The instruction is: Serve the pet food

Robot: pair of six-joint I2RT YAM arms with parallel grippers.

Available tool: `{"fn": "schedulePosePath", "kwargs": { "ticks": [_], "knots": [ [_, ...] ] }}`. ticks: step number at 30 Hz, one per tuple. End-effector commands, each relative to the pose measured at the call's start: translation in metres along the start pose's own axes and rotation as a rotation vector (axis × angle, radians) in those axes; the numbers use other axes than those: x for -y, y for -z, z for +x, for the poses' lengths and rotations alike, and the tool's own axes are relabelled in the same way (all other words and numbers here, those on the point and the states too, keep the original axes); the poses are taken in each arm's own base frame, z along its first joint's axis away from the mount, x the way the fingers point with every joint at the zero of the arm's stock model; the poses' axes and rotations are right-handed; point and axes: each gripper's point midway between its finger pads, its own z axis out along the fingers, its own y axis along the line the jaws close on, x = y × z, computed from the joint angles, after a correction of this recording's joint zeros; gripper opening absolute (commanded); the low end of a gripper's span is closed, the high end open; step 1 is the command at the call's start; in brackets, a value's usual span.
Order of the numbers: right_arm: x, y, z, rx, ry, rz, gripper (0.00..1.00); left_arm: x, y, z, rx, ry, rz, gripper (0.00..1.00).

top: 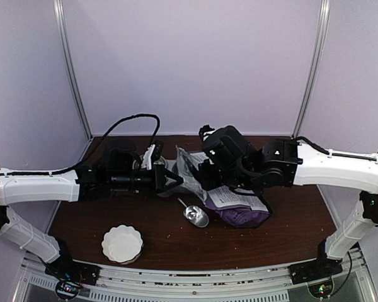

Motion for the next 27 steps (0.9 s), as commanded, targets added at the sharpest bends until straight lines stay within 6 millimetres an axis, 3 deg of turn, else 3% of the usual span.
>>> {"fn": "schedulePosePath", "kwargs": {
  "ticks": [1, 5, 9, 15, 19, 27],
  "knots": [
    [0.055, 0.037, -0.035, 0.083, -0.001, 0.159, 0.00, -0.028, 0.012, -0.012, 0.072, 0.030, -0.121, 0.00],
    [0.074, 0.048, -0.043, 0.099, -0.002, 0.205, 0.00, -0.033, 0.019, -0.014, 0.093, 0.034, -0.159, 0.00],
    [0.079, 0.055, -0.048, 0.092, 0.008, 0.200, 0.00, -0.029, 0.021, -0.018, 0.101, 0.017, -0.155, 0.00],
    [0.073, 0.064, -0.057, 0.070, 0.042, 0.151, 0.00, 0.004, 0.015, -0.033, 0.072, -0.103, -0.068, 0.00],
    [0.065, 0.058, -0.055, 0.044, 0.028, 0.074, 0.00, 0.022, 0.011, -0.041, 0.059, -0.175, -0.023, 0.00],
    [0.046, 0.052, -0.056, -0.005, 0.060, -0.047, 0.33, 0.042, 0.009, -0.046, 0.040, -0.262, 0.042, 0.00]
  ]
}}
